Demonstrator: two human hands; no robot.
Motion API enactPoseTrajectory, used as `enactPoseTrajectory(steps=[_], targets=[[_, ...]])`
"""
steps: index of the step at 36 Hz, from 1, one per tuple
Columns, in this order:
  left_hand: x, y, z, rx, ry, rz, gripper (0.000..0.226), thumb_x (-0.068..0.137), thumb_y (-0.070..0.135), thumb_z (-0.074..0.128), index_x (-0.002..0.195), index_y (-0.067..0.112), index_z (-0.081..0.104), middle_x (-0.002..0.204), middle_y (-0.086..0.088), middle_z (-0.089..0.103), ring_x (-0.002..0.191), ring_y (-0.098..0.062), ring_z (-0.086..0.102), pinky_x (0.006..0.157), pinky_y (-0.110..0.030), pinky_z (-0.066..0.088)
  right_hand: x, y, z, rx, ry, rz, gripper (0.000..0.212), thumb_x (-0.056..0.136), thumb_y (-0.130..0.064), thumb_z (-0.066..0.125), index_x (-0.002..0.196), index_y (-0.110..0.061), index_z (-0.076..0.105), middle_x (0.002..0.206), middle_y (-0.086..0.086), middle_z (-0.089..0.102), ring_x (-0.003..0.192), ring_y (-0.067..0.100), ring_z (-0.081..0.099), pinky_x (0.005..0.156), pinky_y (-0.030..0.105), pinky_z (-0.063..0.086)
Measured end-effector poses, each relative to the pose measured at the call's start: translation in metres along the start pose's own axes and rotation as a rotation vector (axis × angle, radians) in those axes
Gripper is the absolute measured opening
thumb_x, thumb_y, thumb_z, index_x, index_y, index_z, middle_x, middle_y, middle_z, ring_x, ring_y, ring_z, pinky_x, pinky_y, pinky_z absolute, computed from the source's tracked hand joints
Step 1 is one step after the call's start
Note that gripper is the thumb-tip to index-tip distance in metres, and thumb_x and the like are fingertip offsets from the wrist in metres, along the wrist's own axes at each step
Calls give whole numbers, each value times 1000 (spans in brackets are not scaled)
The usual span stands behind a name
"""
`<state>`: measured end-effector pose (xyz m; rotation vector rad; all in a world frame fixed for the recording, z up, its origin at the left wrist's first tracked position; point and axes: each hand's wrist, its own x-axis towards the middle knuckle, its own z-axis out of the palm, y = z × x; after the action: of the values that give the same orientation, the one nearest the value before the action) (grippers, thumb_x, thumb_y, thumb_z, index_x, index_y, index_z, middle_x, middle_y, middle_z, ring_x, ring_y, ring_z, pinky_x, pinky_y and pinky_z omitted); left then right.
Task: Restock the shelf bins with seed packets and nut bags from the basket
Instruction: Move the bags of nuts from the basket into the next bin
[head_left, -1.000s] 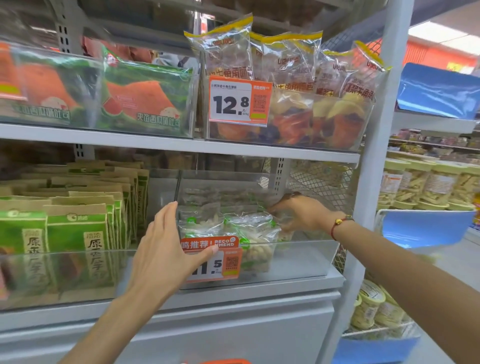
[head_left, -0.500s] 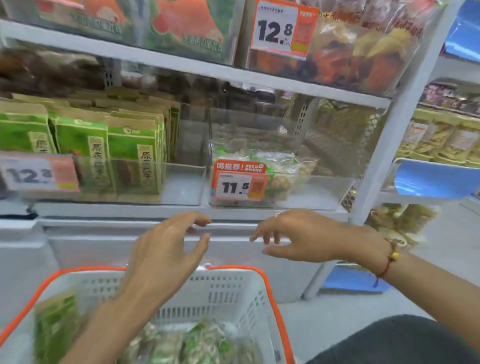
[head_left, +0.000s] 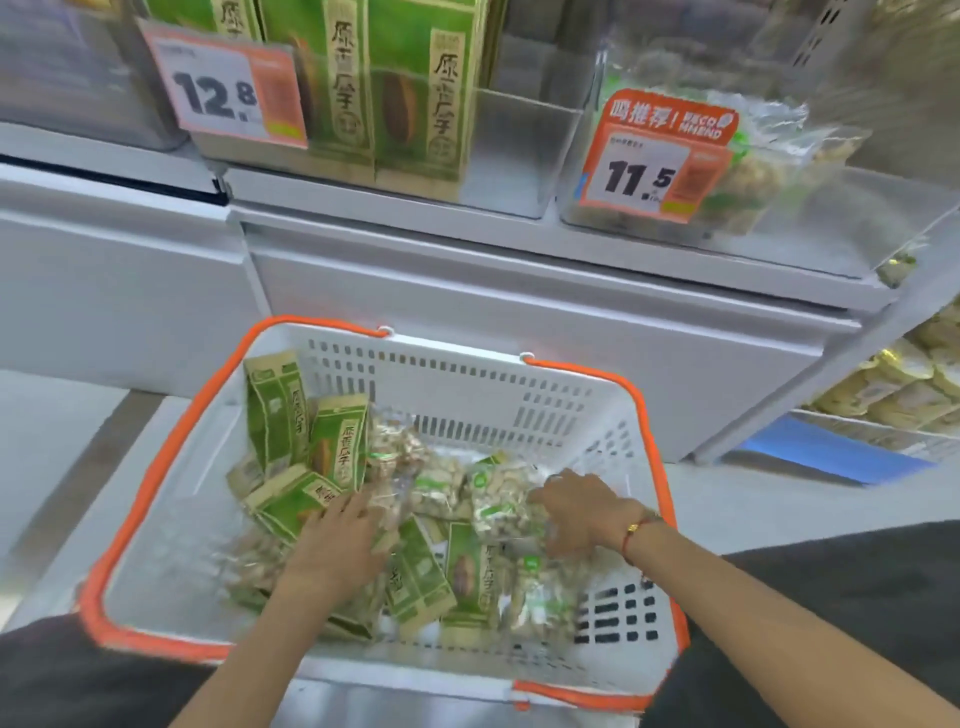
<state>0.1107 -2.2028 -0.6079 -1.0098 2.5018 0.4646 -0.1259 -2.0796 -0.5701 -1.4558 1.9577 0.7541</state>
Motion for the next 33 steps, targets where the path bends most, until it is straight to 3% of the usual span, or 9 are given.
enactPoseTrajectory(steps=[4, 9, 13, 16, 20, 23, 26, 29, 33], targets=[[2, -6, 9, 65, -22, 3, 62, 95, 54, 36, 148, 25, 24, 157, 0, 16, 146, -21, 8, 118, -45, 10, 9, 6, 29, -269, -120, 77, 95, 76, -32, 77, 149, -18, 18, 154, 15, 22, 145, 30, 8, 116, 54, 6], [7, -3, -3, 19, -43, 9, 57, 92, 50, 47, 142, 25, 36, 152, 1, 29, 142, -21, 18, 116, -45, 14, 10, 9, 20, -192, 1, 41, 98, 75, -44, 75, 147, -14, 16, 140, 12, 42, 134, 32, 30, 111, 48, 24], [12, 6, -14, -292, 25, -2, 58, 91, 45, 55, 142, 23, 37, 153, 0, 30, 140, -22, 26, 114, -42, 21, -6, 10, -16, 737, 10, 25, 84, 75, -47, 74, 136, -17, 26, 101, -1, 56, 95, 17, 52, 79, 28, 42], [12, 22, -34, -787, -28, 40, 68, 88, 53, 53, 145, 23, 33, 151, 3, 32, 137, -20, 33, 110, -38, 29, -15, 9, -34, 1440, -109, -168, 75, 65, -61, 75, 114, -10, 49, 103, 0, 57, 93, 19, 55, 89, 32, 40], [11, 33, -48, -1170, -215, 34, 86, 76, 73, 44, 147, 27, 28, 152, 3, 30, 138, -21, 33, 114, -45, 27, -18, 3, -45, 2008, -247, -386, 46, 68, -44, 80, 109, -30, 67, 121, 6, 66, 116, 41, 57, 105, 57, 36], [13, 37, -49, -1298, -192, -37, 100, 68, 78, 52, 148, 23, 26, 152, -1, 32, 137, -22, 35, 113, -48, 29, -20, -7, -53, 1879, -200, -308, 29, 81, -46, 65, 108, -35, 64, 117, -6, 62, 117, 33, 56, 99, 52, 44], [16, 40, -48, -1376, -23, -114, 89, 81, 58, 57, 149, 14, 21, 153, -6, 29, 138, -26, 33, 113, -42, 28, -13, -12, -54, 1520, 39, -109, 32, 95, -48, 45, 115, -29, 61, 118, -5, 57, 104, 15, 55, 97, 37, 48], [14, 40, -48, -1349, 45, -150, 79, 87, 43, 59, 148, 10, 23, 151, -7, 33, 137, -26, 34, 110, -40, 29, -5, -8, -49, 1443, 129, -93, 38, 93, -45, 53, 115, -17, 66, 108, 4, 64, 88, 15, 58, 87, 27, 50], [10, 31, -49, -1361, -91, -146, 72, 71, 55, 65, 126, 9, 52, 134, -3, 53, 114, -19, 55, 101, -37, 44, 5, -6, -43, 1467, 196, -126, 29, 86, -26, 68, 111, -11, 69, 89, -1, 69, 73, 10, 58, 75, 21, 50]])
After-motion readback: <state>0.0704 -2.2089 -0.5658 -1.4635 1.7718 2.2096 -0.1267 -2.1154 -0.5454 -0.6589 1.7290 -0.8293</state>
